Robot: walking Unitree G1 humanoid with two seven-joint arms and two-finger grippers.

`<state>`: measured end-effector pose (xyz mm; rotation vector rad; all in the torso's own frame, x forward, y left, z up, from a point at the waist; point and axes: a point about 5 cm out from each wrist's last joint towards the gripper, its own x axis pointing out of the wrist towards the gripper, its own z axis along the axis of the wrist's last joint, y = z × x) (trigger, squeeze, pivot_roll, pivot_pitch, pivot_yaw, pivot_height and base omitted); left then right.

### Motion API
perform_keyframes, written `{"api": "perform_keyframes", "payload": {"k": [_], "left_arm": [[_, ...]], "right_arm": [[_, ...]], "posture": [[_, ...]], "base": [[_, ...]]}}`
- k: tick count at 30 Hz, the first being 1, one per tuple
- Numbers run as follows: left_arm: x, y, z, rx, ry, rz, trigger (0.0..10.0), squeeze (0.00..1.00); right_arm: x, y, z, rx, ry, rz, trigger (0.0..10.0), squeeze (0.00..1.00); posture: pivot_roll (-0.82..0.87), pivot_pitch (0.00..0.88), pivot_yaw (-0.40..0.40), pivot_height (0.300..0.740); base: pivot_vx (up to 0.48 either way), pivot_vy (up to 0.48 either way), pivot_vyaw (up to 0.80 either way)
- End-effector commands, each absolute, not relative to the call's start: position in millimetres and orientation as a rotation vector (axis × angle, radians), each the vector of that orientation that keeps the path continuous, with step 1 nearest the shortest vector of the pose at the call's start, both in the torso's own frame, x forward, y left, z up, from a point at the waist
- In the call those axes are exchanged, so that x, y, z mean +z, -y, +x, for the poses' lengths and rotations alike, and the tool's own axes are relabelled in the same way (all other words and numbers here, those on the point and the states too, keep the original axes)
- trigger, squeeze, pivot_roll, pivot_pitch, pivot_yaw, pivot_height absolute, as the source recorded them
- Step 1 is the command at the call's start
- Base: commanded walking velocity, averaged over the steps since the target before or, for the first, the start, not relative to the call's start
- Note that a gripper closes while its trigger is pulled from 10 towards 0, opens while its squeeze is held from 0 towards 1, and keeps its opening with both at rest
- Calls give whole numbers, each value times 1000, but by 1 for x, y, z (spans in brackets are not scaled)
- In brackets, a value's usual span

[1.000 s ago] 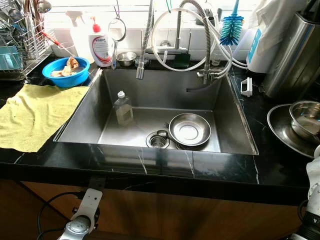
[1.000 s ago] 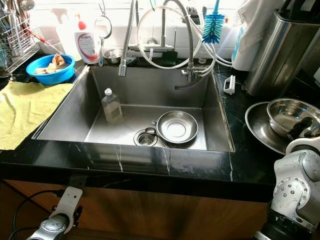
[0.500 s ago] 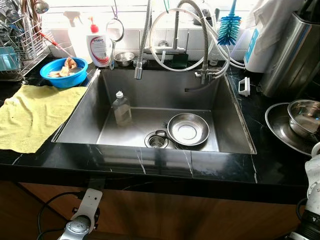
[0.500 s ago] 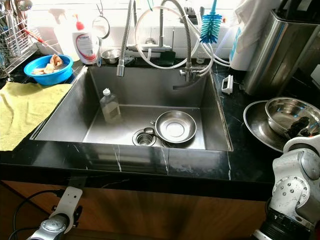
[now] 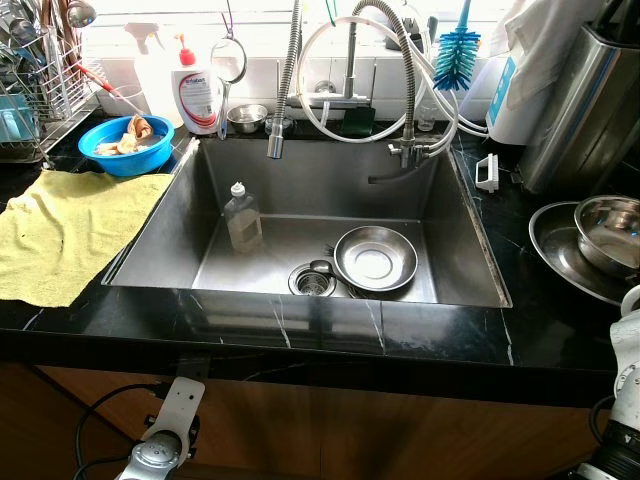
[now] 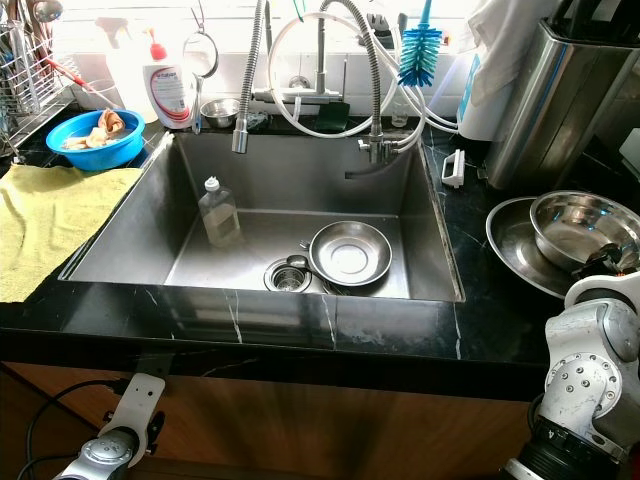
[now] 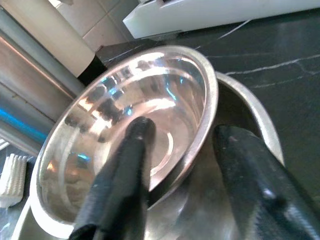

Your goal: Kitchen organization

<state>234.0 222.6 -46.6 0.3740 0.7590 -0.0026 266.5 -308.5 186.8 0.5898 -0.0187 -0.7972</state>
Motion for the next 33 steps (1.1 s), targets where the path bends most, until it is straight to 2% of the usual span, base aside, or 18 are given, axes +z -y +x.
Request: {"api": "perform_keyframes", "payload": {"k": [1,18,23,33], "left_arm": [[-46,-222,235,-14,-757,394,10000,0],[-45,-222,236,-10,-750,397,10000,0],[-44,-222,237,-6,-743,398,10000,0],[-43,-220,240,-1,-728,396,10000,0]], "right_arm": [[178,303,271,-782,-39,622,0,0],[188,302,274,-756,27,633,0,0],[218,297,275,-692,216,568,0,0],[247,275,283,-530,348,431,0,0]], "posture": [[-72,0,24,740],[-74,0,23,740],[-74,0,25,740],[-74,0,23,740]], "base": [[0,0,0],[0,0,0],[0,0,0],[0,0,0]]}}
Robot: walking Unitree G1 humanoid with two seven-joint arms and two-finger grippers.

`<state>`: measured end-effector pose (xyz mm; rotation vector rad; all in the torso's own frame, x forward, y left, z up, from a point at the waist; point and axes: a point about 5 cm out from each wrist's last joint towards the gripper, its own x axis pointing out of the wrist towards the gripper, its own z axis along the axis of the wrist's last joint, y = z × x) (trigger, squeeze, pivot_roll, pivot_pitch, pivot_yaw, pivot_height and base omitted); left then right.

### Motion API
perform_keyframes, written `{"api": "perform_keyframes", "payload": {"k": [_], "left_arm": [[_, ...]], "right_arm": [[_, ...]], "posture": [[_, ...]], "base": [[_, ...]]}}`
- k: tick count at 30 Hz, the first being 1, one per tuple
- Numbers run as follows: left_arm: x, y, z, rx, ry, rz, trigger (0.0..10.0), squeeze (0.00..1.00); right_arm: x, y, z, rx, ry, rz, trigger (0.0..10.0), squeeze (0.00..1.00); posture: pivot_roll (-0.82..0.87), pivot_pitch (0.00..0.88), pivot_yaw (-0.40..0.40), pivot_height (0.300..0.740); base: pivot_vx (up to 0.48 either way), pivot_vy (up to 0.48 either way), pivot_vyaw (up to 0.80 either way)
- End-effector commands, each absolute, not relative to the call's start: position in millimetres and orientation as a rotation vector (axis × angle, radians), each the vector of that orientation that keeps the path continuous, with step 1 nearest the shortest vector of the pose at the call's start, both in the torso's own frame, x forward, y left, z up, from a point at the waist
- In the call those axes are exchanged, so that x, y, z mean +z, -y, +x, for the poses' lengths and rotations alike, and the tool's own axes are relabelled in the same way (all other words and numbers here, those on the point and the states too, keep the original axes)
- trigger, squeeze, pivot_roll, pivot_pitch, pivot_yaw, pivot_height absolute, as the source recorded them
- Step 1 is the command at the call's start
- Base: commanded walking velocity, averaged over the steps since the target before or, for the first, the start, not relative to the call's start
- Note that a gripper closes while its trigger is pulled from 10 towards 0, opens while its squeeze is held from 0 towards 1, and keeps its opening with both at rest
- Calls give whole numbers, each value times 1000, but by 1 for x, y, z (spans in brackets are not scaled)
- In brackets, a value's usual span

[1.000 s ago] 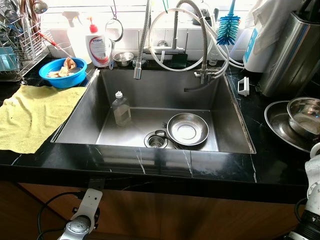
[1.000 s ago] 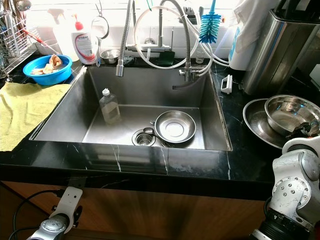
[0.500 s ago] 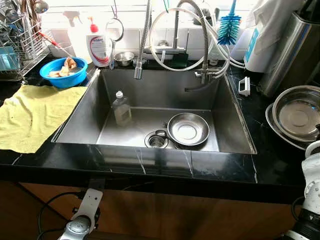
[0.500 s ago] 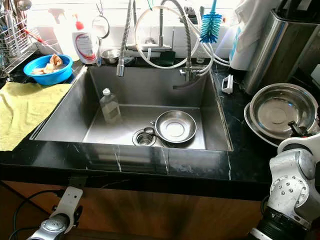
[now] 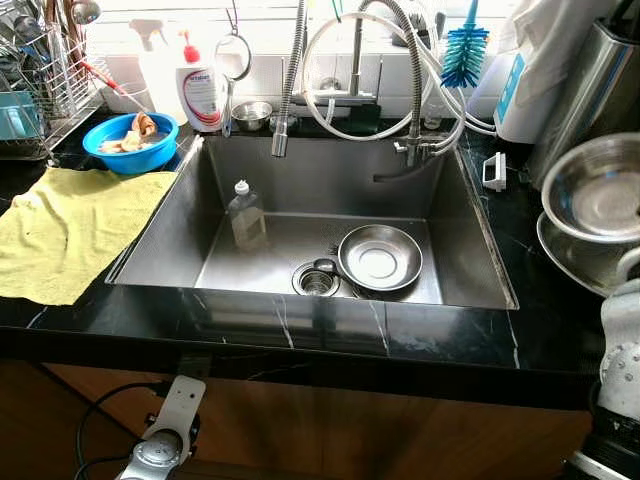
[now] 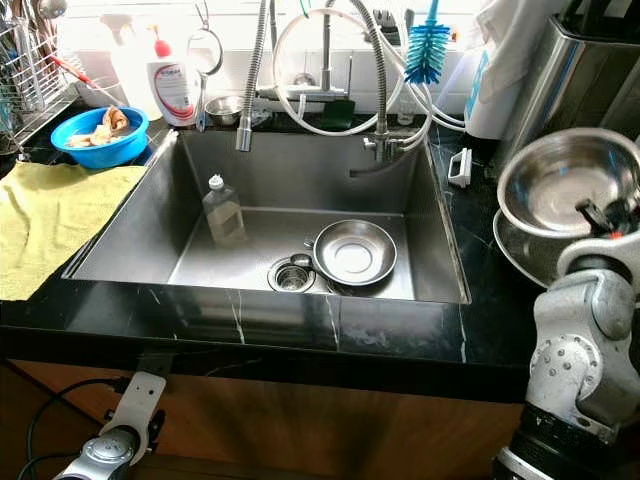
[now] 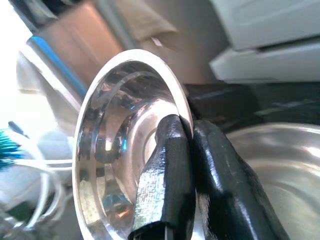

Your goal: Kitchen organization

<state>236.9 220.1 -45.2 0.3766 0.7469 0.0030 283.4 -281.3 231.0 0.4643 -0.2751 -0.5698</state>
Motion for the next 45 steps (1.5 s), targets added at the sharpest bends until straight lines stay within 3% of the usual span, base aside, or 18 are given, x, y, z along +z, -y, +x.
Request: {"api": "perform_keyframes", "payload": {"k": [1,2,3,6,9,18,31,45], "left_arm": [[-42,-220,240,-1,-727,396,10000,0],[-42,-220,240,-1,-727,396,10000,0],[-43,-220,240,0,-727,396,10000,0],[-43,-220,240,1,-727,396,10000,0],[-43,-220,240,3,-728,396,10000,0],[-46,-223,235,-2,-756,403,10000,0],[-55,-249,212,82,-859,436,10000,0],[-59,-254,202,116,-891,417,10000,0]], "right_arm": [[249,272,284,-509,355,421,1294,0],[250,270,284,-495,359,416,1294,0],[251,262,288,-436,349,377,10000,0],[247,246,296,-305,285,297,10000,0],[232,231,305,-204,159,80,10000,0],[217,215,328,-9,40,1,10000,0],[180,184,350,259,-107,-183,10000,0],[155,185,353,310,-199,-261,10000,0]], "posture": [[-75,0,24,740],[-75,0,24,740],[-75,0,24,740],[-76,0,22,740],[-74,0,20,740],[-70,0,15,740],[-49,0,0,740],[-45,0,-5,740]], "base": [[0,0,0],[0,0,0],[0,0,0],[0,0,0],[0,0,0],[0,0,0],[0,0,0],[0,0,0]]}}
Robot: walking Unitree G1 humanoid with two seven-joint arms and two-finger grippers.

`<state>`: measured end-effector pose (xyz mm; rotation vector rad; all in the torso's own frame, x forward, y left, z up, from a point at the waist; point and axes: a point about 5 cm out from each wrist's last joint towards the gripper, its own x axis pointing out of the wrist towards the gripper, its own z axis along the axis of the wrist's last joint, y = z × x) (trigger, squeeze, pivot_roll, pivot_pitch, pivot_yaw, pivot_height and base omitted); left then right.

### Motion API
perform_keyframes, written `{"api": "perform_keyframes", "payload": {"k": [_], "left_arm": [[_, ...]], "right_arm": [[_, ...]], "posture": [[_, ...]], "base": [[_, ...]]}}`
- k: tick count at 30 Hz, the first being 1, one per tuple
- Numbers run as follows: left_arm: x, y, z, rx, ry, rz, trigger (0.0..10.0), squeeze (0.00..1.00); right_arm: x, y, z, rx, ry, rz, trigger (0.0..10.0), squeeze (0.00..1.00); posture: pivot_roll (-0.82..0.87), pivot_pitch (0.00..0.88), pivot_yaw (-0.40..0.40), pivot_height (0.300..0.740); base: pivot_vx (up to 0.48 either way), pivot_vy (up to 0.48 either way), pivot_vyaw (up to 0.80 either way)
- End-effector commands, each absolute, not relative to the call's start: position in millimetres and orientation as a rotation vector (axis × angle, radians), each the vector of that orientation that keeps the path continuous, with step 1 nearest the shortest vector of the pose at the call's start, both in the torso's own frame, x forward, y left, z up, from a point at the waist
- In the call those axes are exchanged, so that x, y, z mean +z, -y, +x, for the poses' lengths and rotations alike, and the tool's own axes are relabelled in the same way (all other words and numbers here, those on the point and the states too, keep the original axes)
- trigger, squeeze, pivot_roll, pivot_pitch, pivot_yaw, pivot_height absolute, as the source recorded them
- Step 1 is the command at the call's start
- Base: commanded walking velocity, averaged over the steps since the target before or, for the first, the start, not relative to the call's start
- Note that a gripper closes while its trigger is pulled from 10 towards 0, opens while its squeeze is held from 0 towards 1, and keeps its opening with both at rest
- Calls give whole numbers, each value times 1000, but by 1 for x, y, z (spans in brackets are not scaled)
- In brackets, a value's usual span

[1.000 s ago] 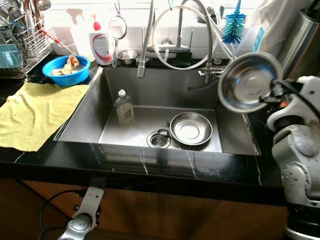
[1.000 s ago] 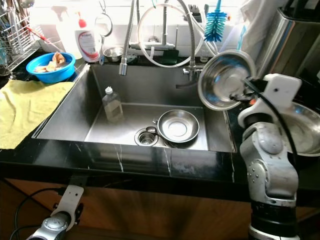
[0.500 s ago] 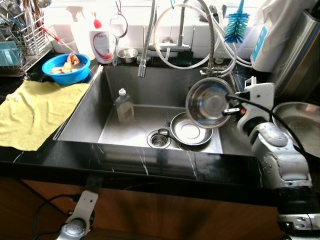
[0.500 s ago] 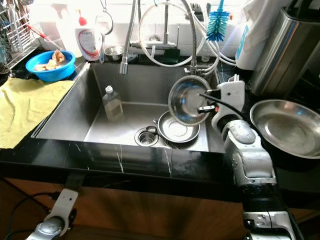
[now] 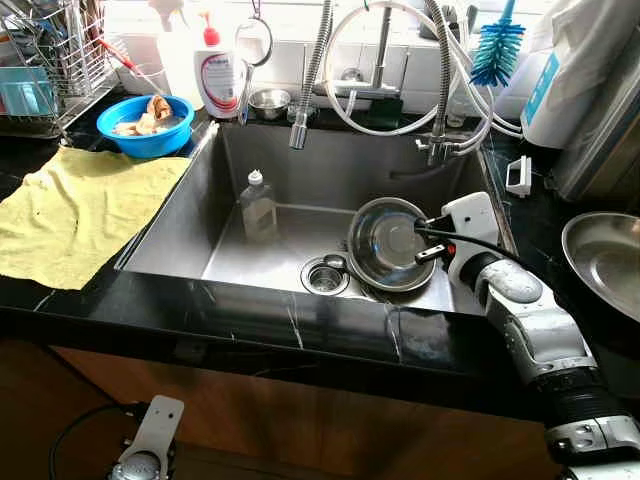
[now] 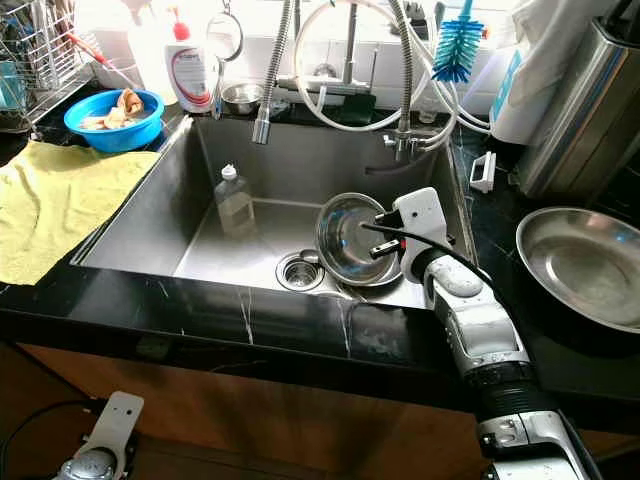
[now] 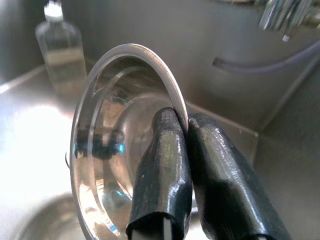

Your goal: Kitchen organization

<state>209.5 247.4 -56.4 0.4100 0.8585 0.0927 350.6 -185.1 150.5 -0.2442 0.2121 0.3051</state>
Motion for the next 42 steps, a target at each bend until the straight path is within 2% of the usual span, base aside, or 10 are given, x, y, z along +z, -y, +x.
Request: {"api": "perform_keyframes", "payload": {"k": [1,3,6,15,24,25,34,37,38,42], "left_arm": [[-59,-254,203,116,-891,415,10000,0],[-59,-253,203,116,-891,415,10000,0],[-59,-252,204,113,-889,413,10000,0],[-59,-249,206,107,-884,409,10000,0],[-59,-248,205,103,-887,407,10000,0],[-59,-248,205,103,-887,407,10000,0],[-59,-247,206,101,-882,407,10000,0],[-59,-247,207,99,-882,407,10000,0],[-59,-247,207,99,-882,407,10000,0],[-59,-246,207,98,-881,407,10000,0]], "right_arm": [[154,185,352,313,-204,-262,10000,86],[153,185,352,315,-205,-260,10000,188],[153,185,352,314,-203,-266,10000,996],[154,186,353,309,-193,-272,10000,988],[159,188,354,278,-166,-273,10000,761],[159,188,354,279,-169,-276,10000,0],[158,187,354,283,-171,-287,10000,0],[159,187,354,287,-169,-275,10000,165],[159,187,355,282,-166,-260,10000,1000],[160,187,355,282,-163,-263,10000,1000]], "posture": [[-45,0,-5,740],[-44,0,-5,740],[-44,0,-5,740],[-45,0,-5,740],[-46,0,-4,740],[-46,0,-4,740],[-46,0,-4,740],[-46,0,-4,740],[-46,0,-4,740],[-44,0,-5,740]], "base": [[0,0,0],[0,0,0],[0,0,0],[0,0,0],[0,0,0],[0,0,0],[0,0,0],[0,0,0],[0,0,0],[0,0,0]]}}
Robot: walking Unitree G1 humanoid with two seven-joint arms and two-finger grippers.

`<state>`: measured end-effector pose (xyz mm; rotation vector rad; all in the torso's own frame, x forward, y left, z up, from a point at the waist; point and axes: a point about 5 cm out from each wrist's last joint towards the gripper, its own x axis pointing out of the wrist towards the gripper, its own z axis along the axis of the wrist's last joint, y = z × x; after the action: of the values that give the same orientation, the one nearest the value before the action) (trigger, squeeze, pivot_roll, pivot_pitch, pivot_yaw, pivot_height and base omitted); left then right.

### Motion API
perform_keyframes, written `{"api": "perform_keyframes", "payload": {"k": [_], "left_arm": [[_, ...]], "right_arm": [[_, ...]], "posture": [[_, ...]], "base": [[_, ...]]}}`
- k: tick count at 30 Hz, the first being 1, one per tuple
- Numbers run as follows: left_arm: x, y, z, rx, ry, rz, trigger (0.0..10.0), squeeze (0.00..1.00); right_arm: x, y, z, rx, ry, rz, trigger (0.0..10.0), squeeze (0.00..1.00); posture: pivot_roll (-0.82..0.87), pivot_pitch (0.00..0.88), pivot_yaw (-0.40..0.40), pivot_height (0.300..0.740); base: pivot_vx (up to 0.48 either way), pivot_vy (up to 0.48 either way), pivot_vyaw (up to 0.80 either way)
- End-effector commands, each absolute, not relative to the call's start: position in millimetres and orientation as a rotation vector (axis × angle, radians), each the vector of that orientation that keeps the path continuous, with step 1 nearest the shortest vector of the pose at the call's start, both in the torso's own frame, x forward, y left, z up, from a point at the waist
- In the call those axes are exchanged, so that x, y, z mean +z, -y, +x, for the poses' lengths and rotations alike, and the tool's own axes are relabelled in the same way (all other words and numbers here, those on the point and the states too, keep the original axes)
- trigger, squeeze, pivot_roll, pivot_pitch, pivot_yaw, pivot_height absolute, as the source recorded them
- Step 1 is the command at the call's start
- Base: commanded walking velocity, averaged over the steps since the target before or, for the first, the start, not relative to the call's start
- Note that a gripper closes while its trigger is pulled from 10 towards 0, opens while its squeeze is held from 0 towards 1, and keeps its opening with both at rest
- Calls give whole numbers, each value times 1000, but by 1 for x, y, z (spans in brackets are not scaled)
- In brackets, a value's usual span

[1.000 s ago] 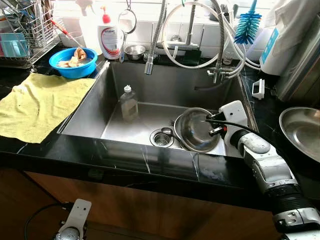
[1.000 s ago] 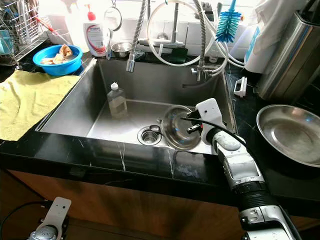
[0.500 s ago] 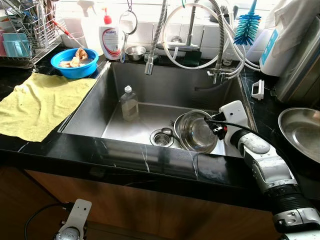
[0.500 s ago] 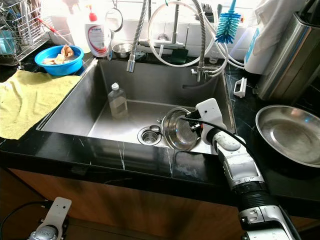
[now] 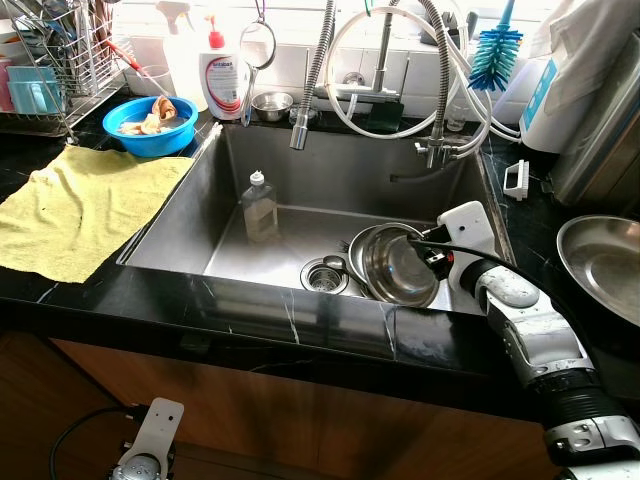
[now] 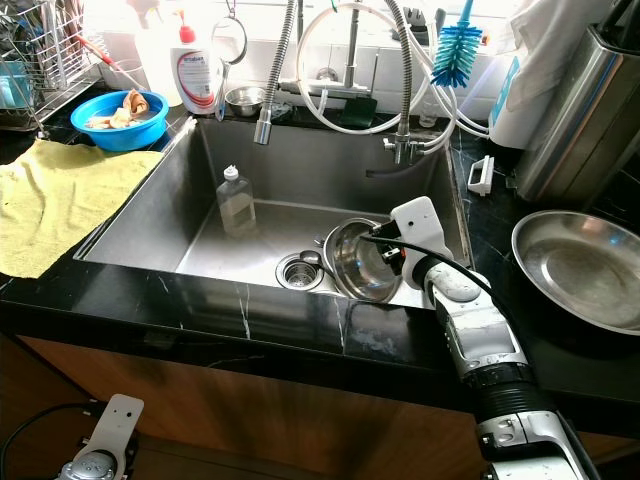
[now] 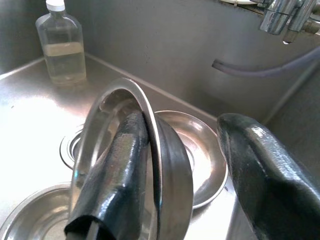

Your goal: Kitchen organization

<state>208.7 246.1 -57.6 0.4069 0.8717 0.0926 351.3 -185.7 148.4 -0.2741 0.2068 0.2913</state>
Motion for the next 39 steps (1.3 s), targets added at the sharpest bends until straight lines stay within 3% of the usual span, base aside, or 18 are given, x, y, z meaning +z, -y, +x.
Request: {"api": "perform_keyframes", "payload": {"k": [1,8,13,14,28,39], "left_arm": [[-59,-246,207,98,-881,407,10000,0],[-59,-246,208,97,-880,406,10000,0],[-59,-245,208,93,-881,407,10000,0],[-59,-245,208,93,-881,407,10000,0],[-59,-244,208,87,-881,406,10000,0],[-59,-242,208,85,-878,408,10000,0]], "right_arm": [[160,187,355,281,-162,-263,10000,1000],[162,188,356,258,-153,-233,10000,1000],[167,196,360,176,-151,3,10000,1000],[167,199,361,154,-153,45,10000,0],[175,200,365,115,-137,341,10000,0],[217,216,353,-96,71,5,10000,0]], "posture": [[-43,0,-5,740],[-42,0,-5,740],[-41,0,-5,740],[-41,0,-5,740],[-40,0,-4,740],[-41,0,-8,740]], "base": [[0,0,0],[0,0,0],[0,0,0],[0,0,0],[0,0,0],[0,0,0]]}}
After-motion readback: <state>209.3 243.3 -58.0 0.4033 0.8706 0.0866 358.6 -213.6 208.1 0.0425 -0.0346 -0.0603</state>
